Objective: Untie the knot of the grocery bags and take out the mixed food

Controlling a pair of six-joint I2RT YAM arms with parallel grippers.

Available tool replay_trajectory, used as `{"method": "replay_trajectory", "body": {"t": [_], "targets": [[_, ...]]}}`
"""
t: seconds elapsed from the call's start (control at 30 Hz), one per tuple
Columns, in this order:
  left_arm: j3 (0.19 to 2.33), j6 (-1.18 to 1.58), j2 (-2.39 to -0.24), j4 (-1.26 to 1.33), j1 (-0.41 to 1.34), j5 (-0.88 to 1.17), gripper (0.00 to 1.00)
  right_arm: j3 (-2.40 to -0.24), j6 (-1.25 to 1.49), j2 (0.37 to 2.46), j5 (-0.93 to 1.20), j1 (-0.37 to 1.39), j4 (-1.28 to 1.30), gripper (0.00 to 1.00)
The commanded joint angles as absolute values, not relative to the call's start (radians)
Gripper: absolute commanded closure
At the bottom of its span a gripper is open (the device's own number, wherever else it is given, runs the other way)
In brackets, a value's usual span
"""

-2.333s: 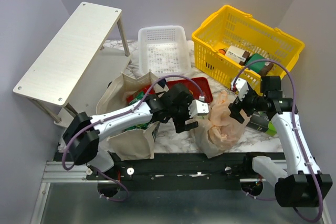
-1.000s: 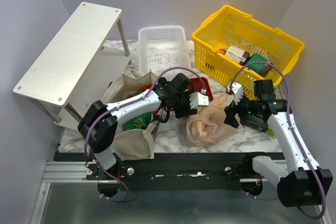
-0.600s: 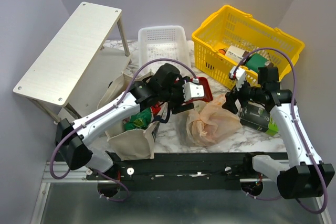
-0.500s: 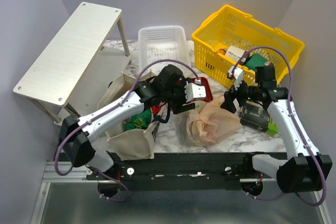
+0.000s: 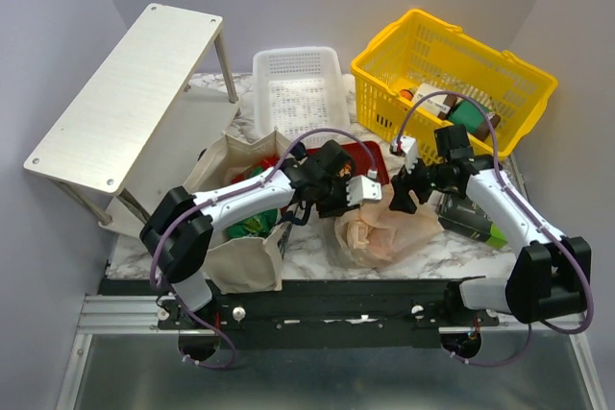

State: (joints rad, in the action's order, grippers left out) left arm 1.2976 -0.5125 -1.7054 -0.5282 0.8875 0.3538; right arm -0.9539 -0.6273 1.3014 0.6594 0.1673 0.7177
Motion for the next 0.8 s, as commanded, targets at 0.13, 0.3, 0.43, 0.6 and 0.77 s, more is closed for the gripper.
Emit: {"method": "replay_trajectory", "body": {"t": [0.13, 0.3, 0.43, 0.6, 0.77], "targets": [[1.137, -0.577, -1.575, -0.534, 0.881, 0.278, 1.00, -0.920, -0.698, 1.361, 0.405, 0.121, 0.721, 0.77], [1.114, -0.632, -1.514, -0.617, 0.815, 0.276, 1.00, -0.951, -0.739, 1.292, 0.420, 0.057, 0.911, 0.90], [1.087, -0.681, -1.459, -0.627, 0.787, 0.192, 1.00, -0.888, -0.729, 1.198, 0.405, 0.055, 0.919, 0.89], [1.218, -0.598, -1.444, -0.687, 0.790, 0.292, 0.42, -0.985, -0.761, 1.076, 0.576, 0.057, 1.088, 0.37], [1.324, -0.555, -1.453, -0.729, 0.848, 0.356, 0.33, -1.006, -0.729, 1.006, 0.629, 0.161, 0.887, 0.18]]}}
